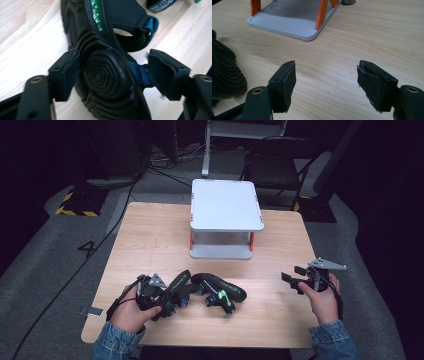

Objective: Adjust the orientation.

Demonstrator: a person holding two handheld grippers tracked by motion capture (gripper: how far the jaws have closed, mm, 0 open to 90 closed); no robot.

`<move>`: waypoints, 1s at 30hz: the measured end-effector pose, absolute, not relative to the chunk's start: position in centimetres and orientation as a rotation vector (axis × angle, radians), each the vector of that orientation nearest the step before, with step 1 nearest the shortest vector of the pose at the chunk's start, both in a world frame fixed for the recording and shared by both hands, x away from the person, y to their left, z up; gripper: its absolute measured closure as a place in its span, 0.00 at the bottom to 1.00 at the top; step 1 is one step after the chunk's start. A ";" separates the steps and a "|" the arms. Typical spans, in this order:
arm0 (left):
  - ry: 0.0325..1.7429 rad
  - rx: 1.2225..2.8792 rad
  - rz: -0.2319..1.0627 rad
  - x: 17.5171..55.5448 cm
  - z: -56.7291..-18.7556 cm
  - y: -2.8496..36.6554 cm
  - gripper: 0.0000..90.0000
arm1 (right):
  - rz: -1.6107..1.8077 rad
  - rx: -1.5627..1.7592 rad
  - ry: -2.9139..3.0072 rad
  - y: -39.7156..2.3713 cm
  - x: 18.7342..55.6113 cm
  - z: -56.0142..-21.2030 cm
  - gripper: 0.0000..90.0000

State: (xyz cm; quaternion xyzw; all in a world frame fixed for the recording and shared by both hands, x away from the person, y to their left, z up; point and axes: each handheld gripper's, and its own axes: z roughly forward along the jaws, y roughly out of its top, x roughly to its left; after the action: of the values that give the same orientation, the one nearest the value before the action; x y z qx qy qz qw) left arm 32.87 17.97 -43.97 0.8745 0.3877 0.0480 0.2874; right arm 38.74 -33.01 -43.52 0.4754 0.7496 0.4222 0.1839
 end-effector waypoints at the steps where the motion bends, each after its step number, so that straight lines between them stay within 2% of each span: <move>1: 1.055 2.320 0.121 32.9 -43.9 18.2 0.35 | 1.191 1.342 2.114 -33.0 38.7 -43.5 0.35; 4: 1.090 2.265 0.097 33.1 -43.7 19.2 0.46 | 1.195 1.345 2.113 -33.0 38.8 -43.6 0.35; 5: 1.103 2.235 0.083 33.3 -43.7 19.7 0.53 | 1.192 1.347 2.116 -33.0 38.7 -43.6 0.35; 8: 1.115 2.218 0.077 33.4 -43.6 20.0 0.53 | 1.191 1.344 2.120 -33.0 38.7 -43.6 0.35; 14: 1.155 2.118 0.153 33.6 -42.8 21.5 0.55 | 1.190 1.339 2.122 -33.0 38.7 -43.7 0.35; 20: 1.179 2.074 0.262 34.0 -42.5 22.3 0.48 | 1.184 1.350 2.124 -33.3 38.4 -43.9 0.35; 23: 1.202 2.065 0.240 34.4 -42.6 22.3 0.44 | 1.182 1.356 2.119 -33.4 38.2 -43.9 0.35; 30: 1.223 2.053 0.246 35.1 -42.7 22.9 0.44 | 1.171 1.368 2.116 -33.9 37.7 -44.2 0.35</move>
State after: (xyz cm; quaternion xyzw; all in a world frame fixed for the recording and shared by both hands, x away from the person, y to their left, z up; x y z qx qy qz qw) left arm 35.11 22.89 -42.73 0.7969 0.4747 0.0956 0.3612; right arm 37.72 -33.92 -44.16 0.4842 0.7491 0.4144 0.1806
